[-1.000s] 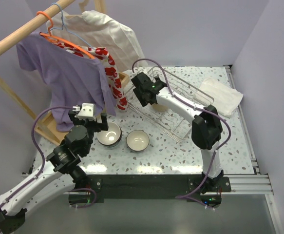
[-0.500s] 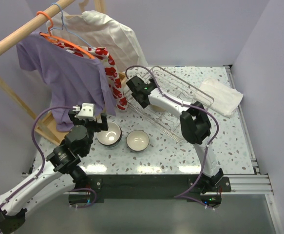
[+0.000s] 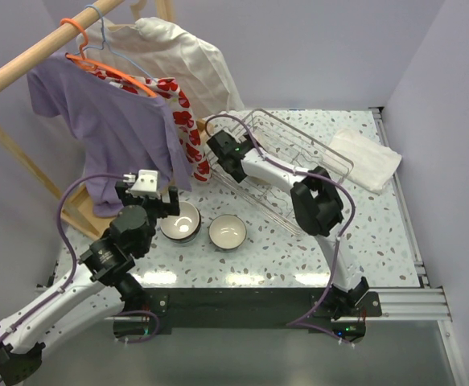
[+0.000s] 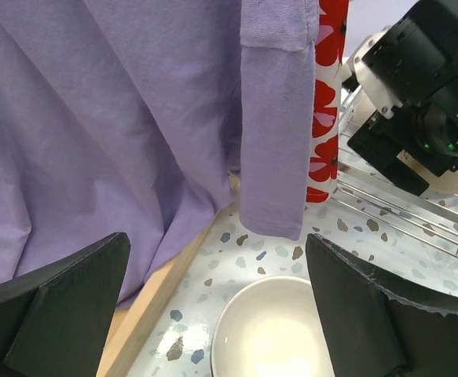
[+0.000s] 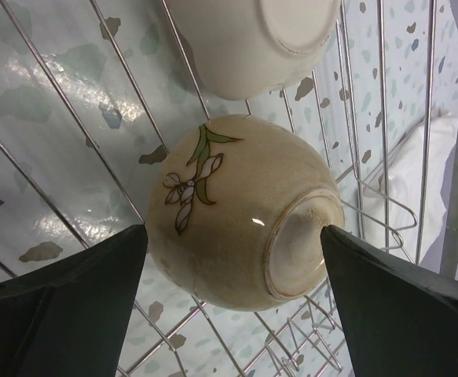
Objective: Unload the bowls from the dish rack
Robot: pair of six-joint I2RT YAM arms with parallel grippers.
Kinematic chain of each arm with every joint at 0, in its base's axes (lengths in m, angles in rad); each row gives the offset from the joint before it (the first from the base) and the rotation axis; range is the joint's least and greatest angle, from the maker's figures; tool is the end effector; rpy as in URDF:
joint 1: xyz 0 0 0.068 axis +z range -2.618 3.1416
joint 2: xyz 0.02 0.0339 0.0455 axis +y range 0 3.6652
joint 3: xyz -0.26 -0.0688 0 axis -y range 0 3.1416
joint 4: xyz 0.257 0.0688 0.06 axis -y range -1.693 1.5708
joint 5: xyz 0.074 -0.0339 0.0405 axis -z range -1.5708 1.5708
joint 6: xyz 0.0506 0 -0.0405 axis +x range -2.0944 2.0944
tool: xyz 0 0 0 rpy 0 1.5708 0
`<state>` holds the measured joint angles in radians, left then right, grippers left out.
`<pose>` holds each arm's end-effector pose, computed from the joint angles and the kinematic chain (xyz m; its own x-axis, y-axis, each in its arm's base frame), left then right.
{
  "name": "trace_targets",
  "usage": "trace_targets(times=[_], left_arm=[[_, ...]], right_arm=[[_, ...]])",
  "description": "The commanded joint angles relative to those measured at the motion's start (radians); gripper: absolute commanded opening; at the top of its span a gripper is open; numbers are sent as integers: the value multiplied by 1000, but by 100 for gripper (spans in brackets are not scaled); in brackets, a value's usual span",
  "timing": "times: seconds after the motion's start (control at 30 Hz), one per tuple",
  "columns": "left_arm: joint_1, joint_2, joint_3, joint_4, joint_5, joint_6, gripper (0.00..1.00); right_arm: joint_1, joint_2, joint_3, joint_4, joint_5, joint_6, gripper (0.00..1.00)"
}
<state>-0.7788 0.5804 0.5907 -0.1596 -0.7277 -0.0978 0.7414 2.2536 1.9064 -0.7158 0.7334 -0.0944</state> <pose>0.1443 -0.0951 0.3021 -0.1109 0.0070 -0.9938 0.0457 0.9990 0.0019 0.3919 0.3129 0.1867 -0.6169 -0.6598 -0.4289 -0.3212 0.7087 -0.6282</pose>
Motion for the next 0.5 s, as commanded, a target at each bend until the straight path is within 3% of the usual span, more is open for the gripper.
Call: trace_targets(times=[0.0, 0.27, 0.47], left_arm=[[6, 7, 15, 8, 7, -25, 100], [7, 24, 20, 3, 14, -25, 100], [7, 22, 20, 2, 14, -25, 100]], right_arm=[[6, 43, -30, 25, 83, -41, 97], [6, 80, -58, 49, 162, -51, 97], [4, 67, -60, 29, 103, -57, 99]])
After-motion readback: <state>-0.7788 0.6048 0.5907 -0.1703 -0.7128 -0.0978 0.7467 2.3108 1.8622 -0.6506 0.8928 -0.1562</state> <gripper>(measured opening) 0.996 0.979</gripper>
